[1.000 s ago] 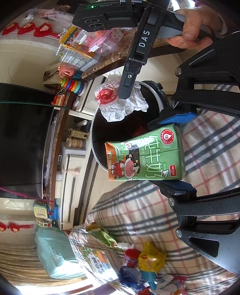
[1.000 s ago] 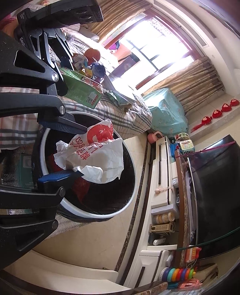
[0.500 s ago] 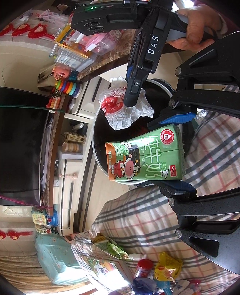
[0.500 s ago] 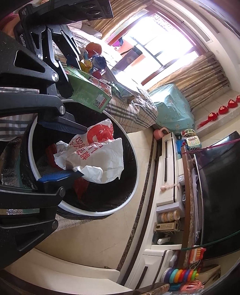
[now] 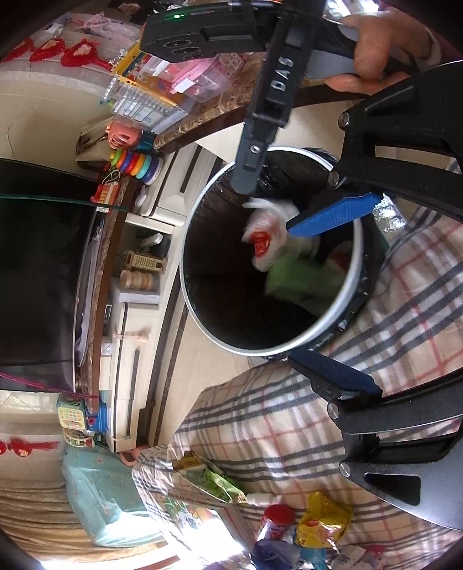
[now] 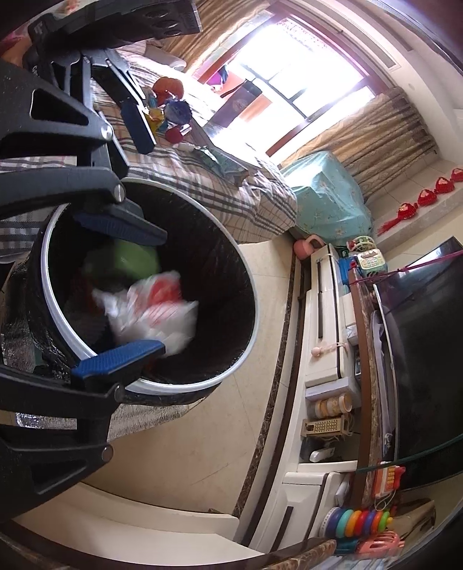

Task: Collect trash
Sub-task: 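Carry carton and bag over the trash bin and open both tools to drop them, then move both open tools back over the bed toward the snack wrappers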

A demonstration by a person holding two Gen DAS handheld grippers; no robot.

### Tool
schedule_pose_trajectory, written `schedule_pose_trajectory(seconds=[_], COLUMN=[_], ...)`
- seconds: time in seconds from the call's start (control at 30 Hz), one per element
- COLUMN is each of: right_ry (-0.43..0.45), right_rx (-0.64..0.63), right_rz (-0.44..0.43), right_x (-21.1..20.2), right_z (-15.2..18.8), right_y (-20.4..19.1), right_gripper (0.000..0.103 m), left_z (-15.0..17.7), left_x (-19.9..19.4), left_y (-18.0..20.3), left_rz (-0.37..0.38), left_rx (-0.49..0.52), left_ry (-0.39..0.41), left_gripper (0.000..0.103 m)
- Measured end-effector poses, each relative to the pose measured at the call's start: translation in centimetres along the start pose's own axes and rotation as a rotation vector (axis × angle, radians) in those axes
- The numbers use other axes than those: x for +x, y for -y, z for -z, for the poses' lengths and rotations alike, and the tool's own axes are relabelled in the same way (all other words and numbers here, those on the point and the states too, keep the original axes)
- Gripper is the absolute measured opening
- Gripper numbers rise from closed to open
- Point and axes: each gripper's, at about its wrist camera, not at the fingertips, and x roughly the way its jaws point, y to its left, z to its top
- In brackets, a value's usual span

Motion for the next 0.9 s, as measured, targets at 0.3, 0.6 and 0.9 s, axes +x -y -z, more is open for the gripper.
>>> schedule_pose_trajectory(seconds=[0.3,0.6,0.9], right_ry=[0.011,-0.001,-0.035], right_rx=[0.009,-0.044,-0.132], right_rz=[-0.036,-0.093,-0.166], right_x=[-0.4,-0.1,1.2], right_z=[1.2,3.5,6.0], right_y=[-1.6,-6.2,-11.7], right_gripper=[0.081,0.09,0.091], left_z=[3.5,8.2,12.4], left_x=[-2.1,-5.5,-9.1], left_y=[-2.9,-8.0,-13.1], left_rz=[-0.043,-0.101,-0.198], left_rx=[-0.085,-0.24,-0.36], left_ry=[-0.007,0.006,0.04], left_gripper=[0.073,0.076,0.076])
